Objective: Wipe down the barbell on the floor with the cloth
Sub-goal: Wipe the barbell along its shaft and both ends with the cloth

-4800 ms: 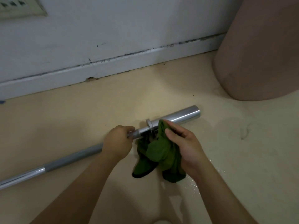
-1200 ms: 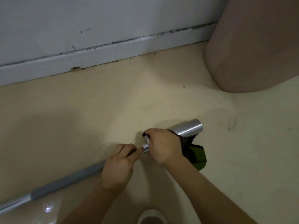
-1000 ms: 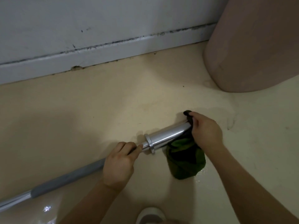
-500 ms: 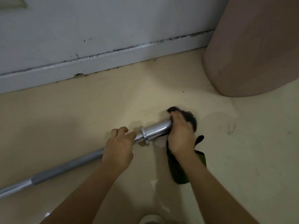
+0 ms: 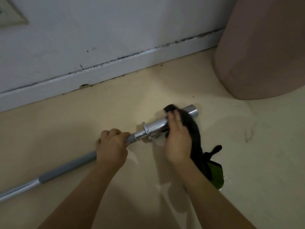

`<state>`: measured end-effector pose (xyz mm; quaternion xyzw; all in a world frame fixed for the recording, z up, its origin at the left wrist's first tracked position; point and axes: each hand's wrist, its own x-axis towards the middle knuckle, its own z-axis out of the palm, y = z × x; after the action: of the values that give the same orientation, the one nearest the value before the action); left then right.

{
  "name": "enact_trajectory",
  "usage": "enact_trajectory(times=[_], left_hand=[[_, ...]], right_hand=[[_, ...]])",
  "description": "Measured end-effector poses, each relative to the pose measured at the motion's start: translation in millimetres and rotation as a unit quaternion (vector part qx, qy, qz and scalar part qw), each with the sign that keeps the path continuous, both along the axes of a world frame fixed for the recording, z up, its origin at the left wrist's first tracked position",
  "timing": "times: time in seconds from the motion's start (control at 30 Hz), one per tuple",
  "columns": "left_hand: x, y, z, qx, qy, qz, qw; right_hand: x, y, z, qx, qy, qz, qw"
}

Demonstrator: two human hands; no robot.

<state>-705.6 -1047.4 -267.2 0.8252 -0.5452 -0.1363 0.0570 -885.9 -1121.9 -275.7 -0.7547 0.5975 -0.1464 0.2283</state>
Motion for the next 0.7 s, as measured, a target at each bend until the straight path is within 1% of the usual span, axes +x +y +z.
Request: enact_trajectory(times=[0.03,0.07,0.1,0.13,0.2,0.3,0.33,0.37,0.4,0.43,0.5,0.53,0.57,0.63,0.7], left_hand=[[-1,0,0,-0.006,-0.037,-0.017,0.999],[-1,0,0,-0.004,-0.053,-0.035,0.998],[0,1,1,0.004,-0.053,-0.046,0.998],[3,0,3,0.005,-0.044,-0.043,0.998],[11,-3,7,-0.003,-0.022,-0.014,1.0],[16,-9,10,-0.002,-0.029,-0.004,1.0],[17,-13,10,-0.002,-0.033,-0.002,0.999],[19,-18,9,-0.002,-0.036,-0.001,0.999],[22,-23,8,-0.002,-0.042,-0.002,0.999],[26,-27,6,0.003,-0.047,-0.003,0.999],[31,-31,4,0.001,-0.048,-0.007,0.999],[33,-32,3,-0.009,-0.045,-0.011,0.999],[34,-32,2,-0.023,-0.04,-0.017,0.999],[35,-34,0,-0.047,-0.053,-0.02,0.997],[35,-38,-1,-0.046,-0.08,-0.032,0.995]], right_hand=[[8,10,-2,-0.015,0.014,0.067,0.998],[10,12,-5,-0.042,0.027,0.125,0.991],[6,4,-6,-0.07,0.032,0.157,0.985],[-1,-9,-7,-0.083,0.04,0.153,0.984],[-16,-36,-9,-0.07,0.046,0.075,0.994],[-6,-52,-12,-0.04,0.016,-0.07,0.997],[7,-48,-11,-0.031,0.001,-0.098,0.995],[21,-40,-11,-0.023,-0.014,-0.103,0.994],[32,-30,-11,-0.024,-0.025,-0.078,0.996],[40,-21,-12,-0.019,-0.026,-0.027,0.999],[40,-13,-15,0.002,0.01,0.105,0.994],[34,-19,-14,-0.002,0.025,0.147,0.989],[26,-30,-13,-0.028,0.037,0.163,0.986],[11,-56,-10,-0.08,0.067,0.134,0.985],[-1,-76,-8,-0.078,0.08,0.083,0.99]])
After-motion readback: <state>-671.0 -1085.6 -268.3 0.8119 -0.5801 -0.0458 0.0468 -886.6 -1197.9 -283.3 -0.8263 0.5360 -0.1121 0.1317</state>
